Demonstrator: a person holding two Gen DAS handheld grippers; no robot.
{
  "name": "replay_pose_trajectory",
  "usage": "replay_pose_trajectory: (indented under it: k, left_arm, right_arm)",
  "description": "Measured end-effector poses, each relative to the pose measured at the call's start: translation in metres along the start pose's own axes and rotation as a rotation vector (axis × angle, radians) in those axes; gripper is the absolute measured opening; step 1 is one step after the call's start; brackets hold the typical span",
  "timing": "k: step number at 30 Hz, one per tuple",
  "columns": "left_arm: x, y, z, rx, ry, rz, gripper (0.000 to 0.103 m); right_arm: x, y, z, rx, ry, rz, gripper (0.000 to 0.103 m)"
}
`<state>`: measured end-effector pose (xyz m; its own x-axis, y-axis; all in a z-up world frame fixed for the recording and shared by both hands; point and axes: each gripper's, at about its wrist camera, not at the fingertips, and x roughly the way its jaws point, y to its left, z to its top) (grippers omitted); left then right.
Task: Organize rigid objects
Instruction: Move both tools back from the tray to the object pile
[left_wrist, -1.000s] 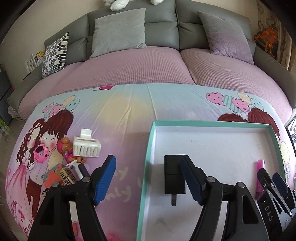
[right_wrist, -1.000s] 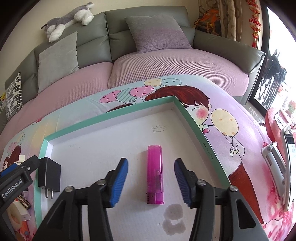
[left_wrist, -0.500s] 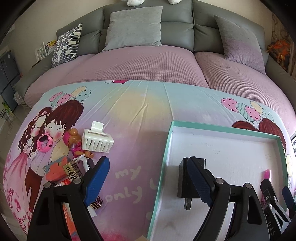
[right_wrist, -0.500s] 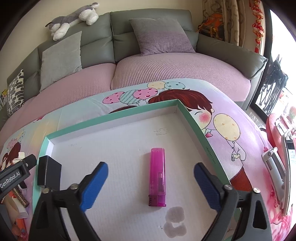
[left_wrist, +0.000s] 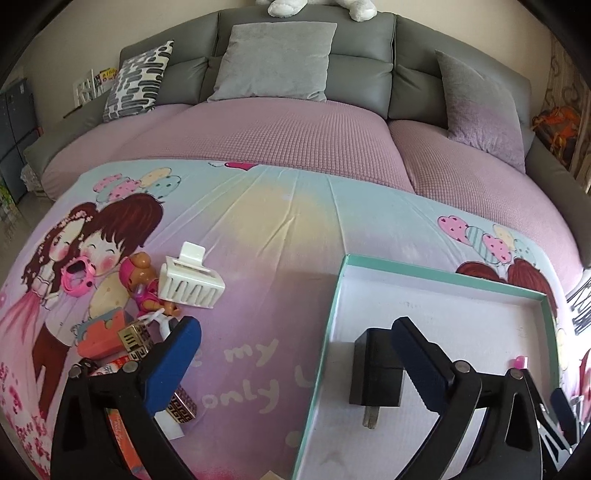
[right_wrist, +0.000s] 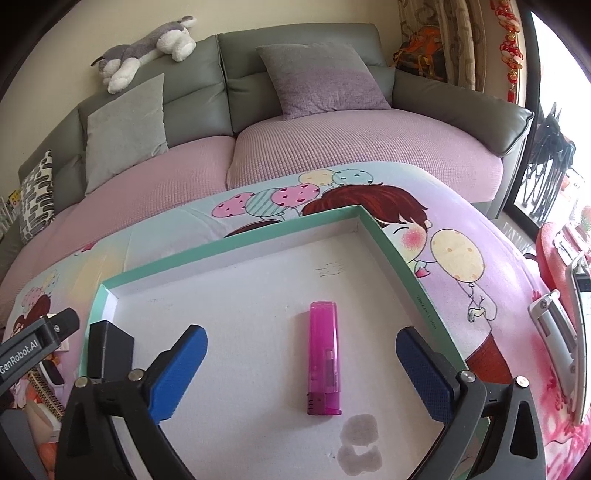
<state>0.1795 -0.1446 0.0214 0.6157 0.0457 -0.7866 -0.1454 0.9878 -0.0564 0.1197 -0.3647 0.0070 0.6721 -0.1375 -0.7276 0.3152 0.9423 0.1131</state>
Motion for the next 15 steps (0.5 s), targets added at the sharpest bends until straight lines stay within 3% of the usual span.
replay_pose_trajectory:
  k: [7, 10, 15]
  left_arm:
    - [-0.013, -0.003, -0.001, 0.027, -0.062, -0.006, 0.102]
    - [-0.02, 0.004, 0.003, -0.018, -0.062, -0.076, 0.102]
    - [-0.029, 0.022, 0.004, -0.056, -0.079, -0.058, 0.102]
  right_arm:
    - [-0.005, 0.008, 0.002, 0.014, 0.001, 0.067, 0.103]
    - [-0.009, 0.015, 0.003, 0.002, -0.016, 0.087, 0.103]
    - [-0.011, 0.024, 0.004, 0.008, -0.016, 0.137, 0.103]
